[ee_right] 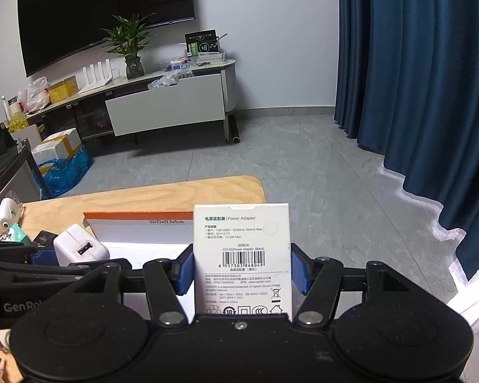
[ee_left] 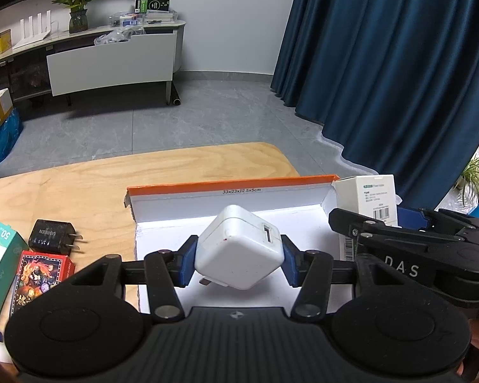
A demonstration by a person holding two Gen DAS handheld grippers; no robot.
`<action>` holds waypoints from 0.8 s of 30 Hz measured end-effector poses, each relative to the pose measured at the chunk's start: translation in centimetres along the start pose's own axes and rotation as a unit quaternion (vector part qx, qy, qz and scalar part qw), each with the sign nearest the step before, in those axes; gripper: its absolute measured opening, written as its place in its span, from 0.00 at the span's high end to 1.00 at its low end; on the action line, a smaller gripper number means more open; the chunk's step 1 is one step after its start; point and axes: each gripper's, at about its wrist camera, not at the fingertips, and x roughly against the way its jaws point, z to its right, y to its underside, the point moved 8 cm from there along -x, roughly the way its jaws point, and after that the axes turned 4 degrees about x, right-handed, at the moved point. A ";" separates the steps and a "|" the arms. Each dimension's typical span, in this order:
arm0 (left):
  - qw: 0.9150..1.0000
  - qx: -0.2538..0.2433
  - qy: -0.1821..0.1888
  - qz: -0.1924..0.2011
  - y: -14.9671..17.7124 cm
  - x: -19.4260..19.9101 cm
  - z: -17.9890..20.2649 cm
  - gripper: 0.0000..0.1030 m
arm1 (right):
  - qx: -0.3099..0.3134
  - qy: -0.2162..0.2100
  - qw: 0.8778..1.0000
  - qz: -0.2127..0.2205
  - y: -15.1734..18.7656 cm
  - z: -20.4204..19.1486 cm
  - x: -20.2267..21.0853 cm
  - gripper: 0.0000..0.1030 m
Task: Organize rigid objects
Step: 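Carry the adapter with the left tool while the right tool carries the box over the tray, then release the adapter into the tray with the left tool while the right tool releases the box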
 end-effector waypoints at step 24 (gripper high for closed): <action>1.000 0.000 0.000 -0.016 0.2 -1.6 0.1 0.49 | 0.015 0.011 1.000 -0.017 0.0 -0.4 -1.6 0.29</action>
